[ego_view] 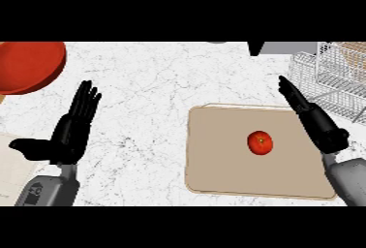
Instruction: Pick the tomato from the tray and place it in the tiered basket
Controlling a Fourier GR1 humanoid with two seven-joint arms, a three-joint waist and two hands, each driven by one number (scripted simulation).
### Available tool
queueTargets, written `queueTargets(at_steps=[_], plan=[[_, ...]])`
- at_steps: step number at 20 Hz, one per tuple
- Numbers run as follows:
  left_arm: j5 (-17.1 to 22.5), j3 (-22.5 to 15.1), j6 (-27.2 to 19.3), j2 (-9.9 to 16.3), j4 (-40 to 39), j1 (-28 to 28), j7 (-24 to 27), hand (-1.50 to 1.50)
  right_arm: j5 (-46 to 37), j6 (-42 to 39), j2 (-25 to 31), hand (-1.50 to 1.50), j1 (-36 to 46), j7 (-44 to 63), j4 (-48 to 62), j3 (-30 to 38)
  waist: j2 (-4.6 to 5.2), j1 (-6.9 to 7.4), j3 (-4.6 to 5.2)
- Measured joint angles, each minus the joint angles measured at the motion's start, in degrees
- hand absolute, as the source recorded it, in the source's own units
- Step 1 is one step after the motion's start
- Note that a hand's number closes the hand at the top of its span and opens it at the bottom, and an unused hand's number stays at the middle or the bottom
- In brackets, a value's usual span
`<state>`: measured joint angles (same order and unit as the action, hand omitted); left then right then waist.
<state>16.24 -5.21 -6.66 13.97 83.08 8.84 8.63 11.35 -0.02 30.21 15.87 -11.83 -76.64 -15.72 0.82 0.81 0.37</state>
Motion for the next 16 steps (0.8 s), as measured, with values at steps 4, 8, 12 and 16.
queueTargets(at_steps=[4,8,12,16], plan=[[-4.20,1.11,-2.33,3.38,-1.56,0.08,-1.22,0.00,3.07,3.55,-3.21,1.50,-1.34,1.77,-1.04,3.68,-0.61,-0.97,-0.26],[-8.70,1.82,-4.73,7.68,-2.74,-1.65,-2.67,0.00,5.46,12.31,-5.47,-1.50,-4.01,3.00,-0.91,10.23,-1.47,-3.59,-0.64],[-11.26,1.97,-5.95,10.13,-3.55,-2.73,-4.58,0.00,2.12,26.46,-6.60,-1.50,-10.31,7.78,1.93,14.28,-1.21,-4.26,-0.41],[-13.00,1.33,-6.20,11.32,-2.66,-1.69,-8.07,0.00,-2.63,36.56,-6.72,-1.50,-17.60,14.65,-7.96,12.63,-1.35,-3.58,-0.27]])
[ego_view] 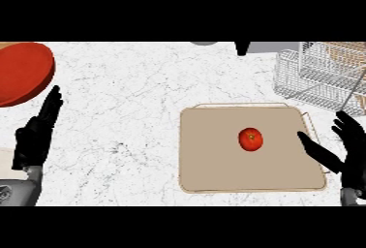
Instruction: Pick the tomato from the tray and place it in the tiered basket
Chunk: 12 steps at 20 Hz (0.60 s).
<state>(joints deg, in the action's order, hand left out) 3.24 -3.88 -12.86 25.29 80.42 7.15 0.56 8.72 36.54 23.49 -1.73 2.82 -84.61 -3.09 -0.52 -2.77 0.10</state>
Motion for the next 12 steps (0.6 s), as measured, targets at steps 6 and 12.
queueTargets(at_steps=[6,12], plan=[[-1.26,-1.02,0.09,-0.07,1.04,0.12,-1.64,0.00,-6.68,-2.78,11.88,-1.50,-5.64,17.77,-12.85,-6.03,0.16,1.42,0.25],[-2.51,-1.91,-0.01,-0.51,1.29,1.54,-2.75,0.00,-8.79,-13.24,23.69,-1.50,-1.49,38.48,-21.63,-10.61,0.43,2.88,0.26]])
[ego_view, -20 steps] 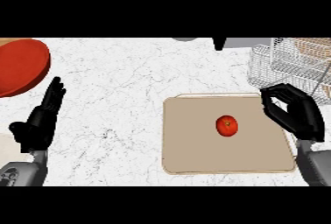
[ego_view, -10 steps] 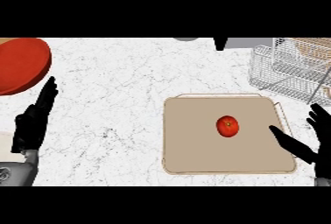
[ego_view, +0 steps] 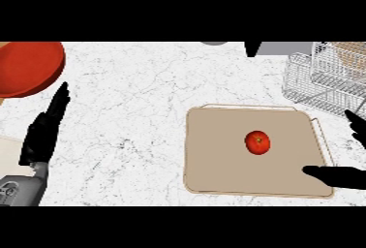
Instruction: Pick the tomato from the tray and place it in the tiered basket
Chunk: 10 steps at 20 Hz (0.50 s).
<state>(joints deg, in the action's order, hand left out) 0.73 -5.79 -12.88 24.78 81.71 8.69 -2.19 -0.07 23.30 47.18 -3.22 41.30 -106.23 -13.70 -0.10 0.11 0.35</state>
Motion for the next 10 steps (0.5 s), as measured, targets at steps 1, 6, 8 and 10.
queueTargets(at_steps=[1,6,8,10], plan=[[-0.24,-0.40,-0.24,-0.55,0.33,-0.08,-0.12,0.00,0.20,-1.72,1.30,-1.50,1.60,3.67,-1.09,-0.38,0.02,0.25,-0.03],[-1.48,-0.90,-0.14,-1.65,-0.50,1.01,-0.22,0.00,-1.60,-6.63,1.02,-1.50,12.74,17.89,-1.37,-3.90,0.20,0.93,-0.15],[-1.46,-0.60,0.18,-1.45,0.74,0.13,-0.48,0.00,-1.83,-7.96,-0.47,-1.50,15.84,19.84,0.81,-4.80,0.20,1.10,-0.20],[-1.71,-0.35,0.19,-1.63,0.83,0.04,-0.56,0.00,-1.15,-9.38,-1.52,-1.50,18.13,21.45,2.33,-5.20,0.19,0.99,-0.23]])
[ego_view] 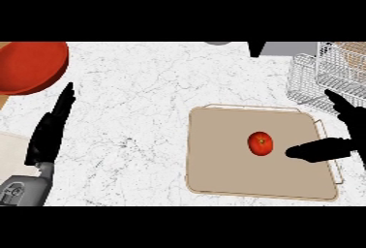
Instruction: Pick the tomato from the tray and place it in the tiered basket
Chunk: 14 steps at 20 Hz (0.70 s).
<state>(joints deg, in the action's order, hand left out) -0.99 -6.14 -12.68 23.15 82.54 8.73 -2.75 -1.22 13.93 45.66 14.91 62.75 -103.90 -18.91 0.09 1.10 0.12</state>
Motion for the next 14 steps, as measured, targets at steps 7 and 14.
queueTargets(at_steps=[7,14], plan=[[-0.47,0.54,0.67,-0.22,0.57,0.98,-1.78,0.00,-0.83,-2.72,-5.33,-1.50,5.88,3.56,6.63,-4.62,0.00,-0.12,-0.04],[-0.43,2.40,1.47,-0.41,-0.60,0.61,-0.51,0.00,-2.80,-4.33,-9.20,-1.50,7.59,4.58,10.23,-7.18,-0.08,-0.65,-0.05]])
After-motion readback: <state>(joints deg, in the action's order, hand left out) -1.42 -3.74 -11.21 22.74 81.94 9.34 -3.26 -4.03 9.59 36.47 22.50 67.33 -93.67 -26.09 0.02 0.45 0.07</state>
